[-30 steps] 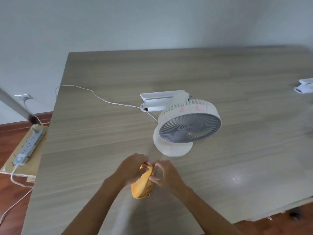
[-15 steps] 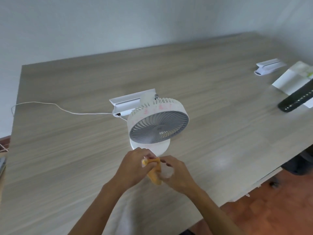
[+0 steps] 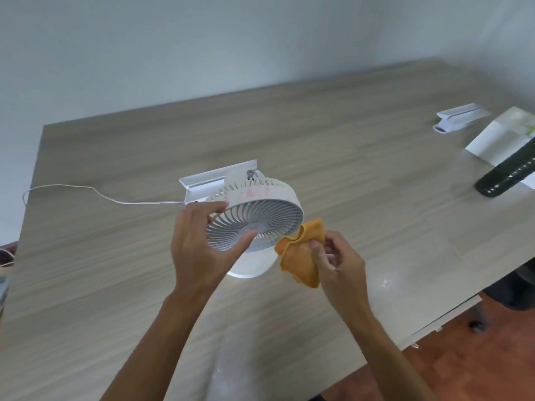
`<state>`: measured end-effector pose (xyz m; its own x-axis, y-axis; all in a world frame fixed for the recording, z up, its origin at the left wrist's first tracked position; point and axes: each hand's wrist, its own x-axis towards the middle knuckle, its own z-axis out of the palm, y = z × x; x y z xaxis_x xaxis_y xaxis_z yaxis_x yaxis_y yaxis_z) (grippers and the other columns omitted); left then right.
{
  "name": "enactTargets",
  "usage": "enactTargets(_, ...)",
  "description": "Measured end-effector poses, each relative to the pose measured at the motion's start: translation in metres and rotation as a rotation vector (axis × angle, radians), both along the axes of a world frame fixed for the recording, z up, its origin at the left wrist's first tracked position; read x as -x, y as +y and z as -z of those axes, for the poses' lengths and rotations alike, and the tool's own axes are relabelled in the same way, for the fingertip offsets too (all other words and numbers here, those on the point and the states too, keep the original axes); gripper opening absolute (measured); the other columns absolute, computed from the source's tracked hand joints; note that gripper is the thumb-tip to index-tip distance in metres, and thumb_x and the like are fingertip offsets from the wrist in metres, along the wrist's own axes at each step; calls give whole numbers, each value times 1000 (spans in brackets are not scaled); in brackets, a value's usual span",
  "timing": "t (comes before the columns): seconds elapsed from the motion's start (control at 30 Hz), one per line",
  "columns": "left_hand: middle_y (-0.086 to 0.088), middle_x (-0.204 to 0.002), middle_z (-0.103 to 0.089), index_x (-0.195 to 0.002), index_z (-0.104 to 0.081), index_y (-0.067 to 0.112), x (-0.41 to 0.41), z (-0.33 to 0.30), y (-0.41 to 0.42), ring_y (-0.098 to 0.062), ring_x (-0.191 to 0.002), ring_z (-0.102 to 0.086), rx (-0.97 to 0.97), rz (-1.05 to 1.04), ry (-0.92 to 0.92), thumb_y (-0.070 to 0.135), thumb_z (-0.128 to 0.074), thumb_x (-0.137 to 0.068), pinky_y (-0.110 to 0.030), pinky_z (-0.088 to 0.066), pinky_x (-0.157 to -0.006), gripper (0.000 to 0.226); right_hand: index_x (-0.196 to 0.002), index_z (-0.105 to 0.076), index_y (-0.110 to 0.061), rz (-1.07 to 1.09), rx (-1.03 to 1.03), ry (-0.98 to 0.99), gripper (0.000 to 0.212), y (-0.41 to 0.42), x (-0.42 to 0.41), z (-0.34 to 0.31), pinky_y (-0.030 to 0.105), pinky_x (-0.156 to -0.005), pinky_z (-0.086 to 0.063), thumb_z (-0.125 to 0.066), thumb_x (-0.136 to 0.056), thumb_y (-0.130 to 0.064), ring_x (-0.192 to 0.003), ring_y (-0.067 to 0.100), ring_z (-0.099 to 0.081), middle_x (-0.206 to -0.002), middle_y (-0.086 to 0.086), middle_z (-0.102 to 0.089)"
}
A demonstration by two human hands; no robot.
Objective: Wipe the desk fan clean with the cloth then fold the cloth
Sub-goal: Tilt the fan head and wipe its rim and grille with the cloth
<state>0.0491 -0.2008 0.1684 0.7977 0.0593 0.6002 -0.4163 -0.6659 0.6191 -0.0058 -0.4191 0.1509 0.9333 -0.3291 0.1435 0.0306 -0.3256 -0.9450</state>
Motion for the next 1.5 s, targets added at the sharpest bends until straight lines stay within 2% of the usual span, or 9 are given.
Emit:
enactTargets(0.17,-1,-132,-52,-136,-47,19,-34,-18,20,-20,-119,-50,-129,54,382,69,-82,-45,-28,-39,-94,109,-99,-62,-24,117,34,-125,11,-23,-33,-28,7,-53,-43,-60,-95,-14,-62,-4,-59,-73,-14,-61)
enactTargets(0.27,3,-139,-53,-139,-46,21,-46,-18,24,-20,-126,-50,-175,84,589,50,-93,-46,-31,-37,-99,108,-103,-61,-25,118,84,-91,13,-33,-60,-26,9,-58,-44,-59,-94,-15,-66,-2,-58,-78,-15,-62)
enactTargets(0.5,5,-108,-66,-117,-66,17,-56,-3,29,-18,-96,-66,-124,55,545,17,-95,-54,-39,-51,-92,69,-102,-59,-29,70,125,-101,18,-30,-94,-10,10,-58,-44,-64,-90,-16,-67,7,-59,-90,-14,-64)
enactTargets(0.73,6,-104,-69,-104,-58,41,-61,-3,20,-16,-102,-67,-68,103,620,14,-95,-53,-30,-51,-97,69,-118,-69,-20,-86,163,-107,29,-29,-112,23,18,-75,-48,-62,-92,-11,-78,13,-60,-97,0,-61)
enactTargets(0.87,7,-110,-71,-116,-61,36,-63,3,20,-16,-104,-67,-12,92,671,38,-89,-45,-35,-52,-99,76,-123,-67,-20,-142,370,-152,37,-33,-121,27,1,-91,-26,-45,-94,-30,-98,21,-47,-103,-2,-56)
enactTargets(1.0,17,-106,-72,-109,-60,50,-63,8,20,-11,-101,-68,22,105,666,41,-87,-47,-35,-54,-96,69,-137,-54,-20,-338,183,-102,42,-32,-120,28,16,-101,-37,-40,-99,-30,-122,12,-49,-128,-9,-52)
enactTargets(1.13,24,-109,-70,-108,-59,59,-62,12,24,-5,-102,-68,20,138,626,37,-90,-49,-33,-53,-96,71,-143,-42,-30,-339,93,-27,54,-22,-115,28,11,-110,-27,-39,-93,-12,-141,2,-36,-140,-31,-43)
enactTargets(1.27,38,-108,-65,-105,-58,64,-60,10,27,8,-101,-65,13,188,602,49,-87,-44,-21,-52,-93,70,-144,-44,-22,-261,228,-17,66,-17,-106,23,9,-104,-35,-38,-81,-1,-134,11,-47,-143,-8,-53)
enactTargets(1.5,17,-100,-74,-117,-68,40,-68,13,33,-7,-93,-70,-75,220,566,48,-88,-45,-32,-54,-84,75,-136,-55,-9,-224,524,-308,57,11,-98,13,38,-110,-41,-44,-84,11,-140,24,-41,-145,4,-50)
